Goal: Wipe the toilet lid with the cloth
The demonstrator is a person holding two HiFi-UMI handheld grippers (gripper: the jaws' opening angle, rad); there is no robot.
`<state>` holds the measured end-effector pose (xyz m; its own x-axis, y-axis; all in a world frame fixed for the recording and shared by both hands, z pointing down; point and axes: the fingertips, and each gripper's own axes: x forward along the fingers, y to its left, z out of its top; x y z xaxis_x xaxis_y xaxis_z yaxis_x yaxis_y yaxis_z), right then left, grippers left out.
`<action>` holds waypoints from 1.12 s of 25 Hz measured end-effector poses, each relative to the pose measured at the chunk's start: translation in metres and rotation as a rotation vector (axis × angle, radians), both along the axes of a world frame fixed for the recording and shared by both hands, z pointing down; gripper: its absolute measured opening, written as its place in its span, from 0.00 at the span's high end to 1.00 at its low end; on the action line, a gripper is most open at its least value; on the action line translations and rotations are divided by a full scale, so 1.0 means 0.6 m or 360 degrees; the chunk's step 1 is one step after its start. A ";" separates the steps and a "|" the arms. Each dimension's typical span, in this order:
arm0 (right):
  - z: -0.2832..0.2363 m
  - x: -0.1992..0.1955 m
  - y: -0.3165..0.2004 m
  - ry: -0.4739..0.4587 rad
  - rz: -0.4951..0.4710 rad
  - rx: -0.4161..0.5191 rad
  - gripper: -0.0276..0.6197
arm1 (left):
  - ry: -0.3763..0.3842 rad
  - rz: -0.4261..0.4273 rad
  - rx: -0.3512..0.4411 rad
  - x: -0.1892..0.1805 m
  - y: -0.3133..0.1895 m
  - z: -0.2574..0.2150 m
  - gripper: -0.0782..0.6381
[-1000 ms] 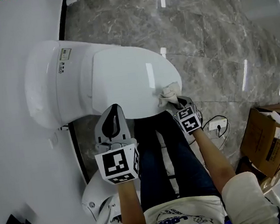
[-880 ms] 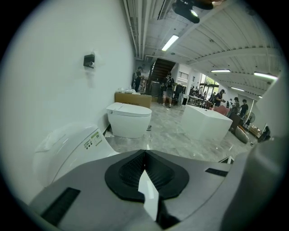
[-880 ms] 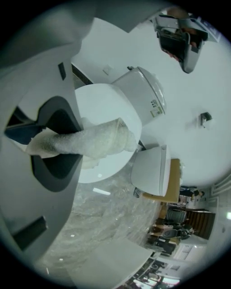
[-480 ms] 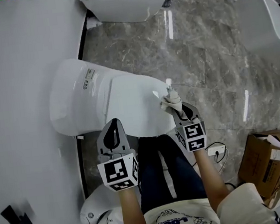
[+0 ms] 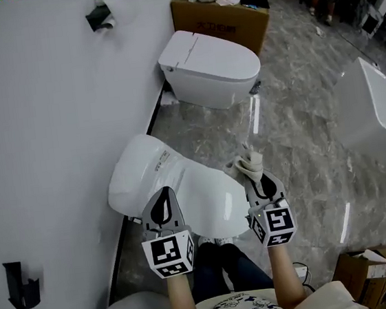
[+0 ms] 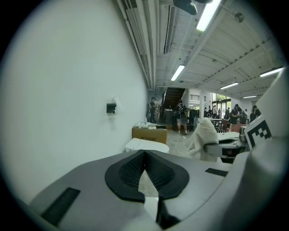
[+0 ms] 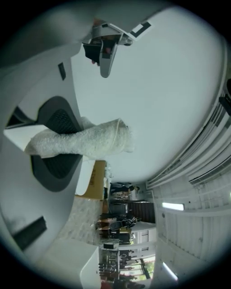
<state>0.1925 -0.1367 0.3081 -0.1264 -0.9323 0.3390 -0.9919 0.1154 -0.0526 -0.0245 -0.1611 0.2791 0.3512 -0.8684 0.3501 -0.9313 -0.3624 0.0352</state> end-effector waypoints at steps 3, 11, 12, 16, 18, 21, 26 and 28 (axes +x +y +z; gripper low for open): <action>-0.102 -0.021 -0.010 0.0008 -0.0029 0.0153 0.81 | 0.0021 -0.0028 0.0111 -0.013 -0.001 -0.076 0.89; -0.289 -0.070 -0.015 -0.0040 -0.0085 0.0464 0.81 | 0.0032 -0.0109 0.0424 -0.061 0.002 -0.255 0.89; -0.305 -0.072 -0.012 -0.0053 -0.0088 0.0488 0.81 | 0.0028 -0.0116 0.0452 -0.065 0.006 -0.272 0.89; -0.363 -0.083 -0.011 -0.0075 -0.0116 0.0585 0.81 | 0.0018 -0.0148 0.0556 -0.078 0.015 -0.331 0.89; -0.386 -0.090 -0.008 -0.0080 -0.0132 0.0628 0.81 | 0.0020 -0.0159 0.0589 -0.083 0.022 -0.349 0.89; -0.410 -0.099 -0.006 -0.0101 -0.0143 0.0677 0.81 | 0.0017 -0.0170 0.0628 -0.088 0.031 -0.365 0.89; -0.430 -0.115 -0.006 -0.0095 -0.0168 0.0715 0.81 | 0.0027 -0.0183 0.0654 -0.101 0.036 -0.375 0.89; -0.433 -0.121 -0.008 -0.0092 -0.0173 0.0723 0.81 | 0.0029 -0.0192 0.0655 -0.109 0.036 -0.374 0.89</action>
